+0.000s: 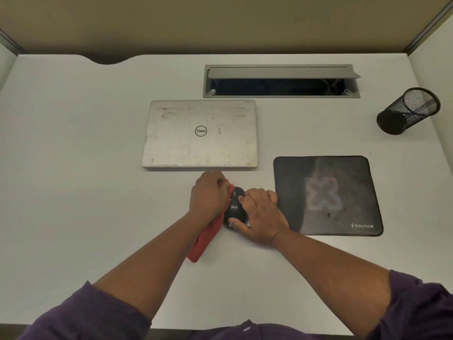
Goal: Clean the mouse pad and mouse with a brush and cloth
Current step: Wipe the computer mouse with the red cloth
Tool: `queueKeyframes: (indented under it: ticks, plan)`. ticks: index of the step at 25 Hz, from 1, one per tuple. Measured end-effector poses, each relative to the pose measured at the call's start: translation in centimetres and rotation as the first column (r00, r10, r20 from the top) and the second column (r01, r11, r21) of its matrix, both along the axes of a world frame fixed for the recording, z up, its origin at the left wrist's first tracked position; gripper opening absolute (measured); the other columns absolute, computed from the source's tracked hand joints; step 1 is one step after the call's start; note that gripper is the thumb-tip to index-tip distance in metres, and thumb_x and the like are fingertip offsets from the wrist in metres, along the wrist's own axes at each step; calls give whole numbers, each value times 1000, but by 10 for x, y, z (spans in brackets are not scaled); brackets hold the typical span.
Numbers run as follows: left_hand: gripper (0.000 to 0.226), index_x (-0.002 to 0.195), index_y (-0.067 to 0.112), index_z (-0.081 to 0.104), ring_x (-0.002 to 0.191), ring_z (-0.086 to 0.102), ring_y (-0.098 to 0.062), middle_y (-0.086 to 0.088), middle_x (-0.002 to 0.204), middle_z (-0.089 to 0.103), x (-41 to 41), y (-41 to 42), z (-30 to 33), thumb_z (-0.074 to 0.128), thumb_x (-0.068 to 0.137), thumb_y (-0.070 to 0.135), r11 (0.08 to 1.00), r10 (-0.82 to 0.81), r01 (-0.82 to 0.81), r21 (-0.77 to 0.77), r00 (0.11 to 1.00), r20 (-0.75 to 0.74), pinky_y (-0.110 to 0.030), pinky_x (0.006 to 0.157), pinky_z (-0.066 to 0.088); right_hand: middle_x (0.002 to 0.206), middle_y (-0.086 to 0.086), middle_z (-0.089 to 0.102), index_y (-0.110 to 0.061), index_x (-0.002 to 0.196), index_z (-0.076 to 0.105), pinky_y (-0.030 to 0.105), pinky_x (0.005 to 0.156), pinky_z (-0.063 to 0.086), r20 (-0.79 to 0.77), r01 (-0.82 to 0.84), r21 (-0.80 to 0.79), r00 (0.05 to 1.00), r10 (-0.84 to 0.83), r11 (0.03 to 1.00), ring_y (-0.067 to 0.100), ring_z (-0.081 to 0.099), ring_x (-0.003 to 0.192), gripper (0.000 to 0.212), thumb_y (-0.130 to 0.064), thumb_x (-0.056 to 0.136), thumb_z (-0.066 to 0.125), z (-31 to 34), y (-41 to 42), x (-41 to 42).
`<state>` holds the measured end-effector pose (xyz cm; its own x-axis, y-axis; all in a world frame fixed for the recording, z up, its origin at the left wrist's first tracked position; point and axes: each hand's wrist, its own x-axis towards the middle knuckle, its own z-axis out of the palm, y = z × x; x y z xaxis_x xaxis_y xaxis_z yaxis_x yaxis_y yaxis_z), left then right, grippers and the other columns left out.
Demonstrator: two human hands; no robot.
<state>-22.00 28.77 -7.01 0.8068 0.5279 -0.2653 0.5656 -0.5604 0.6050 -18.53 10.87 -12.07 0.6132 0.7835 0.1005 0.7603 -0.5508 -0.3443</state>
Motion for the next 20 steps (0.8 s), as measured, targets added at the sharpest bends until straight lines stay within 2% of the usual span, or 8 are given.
queueKeyframes:
  ticks: [4, 10, 14, 17, 20]
  plan:
    - [12, 98, 24, 70, 92, 63, -14, 7, 102, 69, -10, 0, 1, 63, 95, 33, 997, -69, 69, 14, 998, -12, -33, 82, 52, 108, 2, 45, -19, 110, 45, 42, 89, 28, 6, -11, -7, 1000, 11, 1000, 25, 44, 97, 51, -66, 90, 38, 1, 1, 0]
    - [6, 89, 29, 70, 87, 61, -9, 11, 94, 66, -15, 7, 2, 66, 91, 33, 989, -137, 135, -57, 990, -22, -32, 79, 52, 107, 1, 43, -19, 111, 47, 40, 90, 26, 19, -18, -12, 1000, 18, 1000, 23, 42, 97, 52, -66, 91, 38, 1, 0, 0]
    - [13, 82, 29, 64, 80, 62, -12, 10, 87, 65, -3, 1, 1, 62, 92, 37, 998, -69, 69, -7, 992, -102, -33, 71, 51, 107, 2, 44, -18, 110, 45, 41, 89, 28, 20, -18, -7, 1000, 18, 1000, 24, 43, 97, 52, -65, 91, 38, 1, 1, 0]
    - [17, 78, 28, 57, 74, 59, -13, 9, 84, 61, 7, -5, 0, 57, 94, 35, 997, -32, 42, 65, 988, -149, -31, 63, 44, 107, 2, 43, -19, 109, 44, 40, 88, 28, 15, -14, -1, 1000, 14, 1000, 24, 43, 96, 50, -65, 91, 36, 1, 1, 0]
    - [20, 73, 28, 55, 68, 54, -7, 14, 76, 54, 13, -6, 3, 56, 93, 28, 994, -46, 59, 92, 990, -131, -27, 56, 35, 107, 2, 42, -19, 109, 44, 41, 88, 29, 8, -16, -2, 1000, 16, 1000, 25, 44, 96, 52, -67, 93, 32, 0, 1, 0]
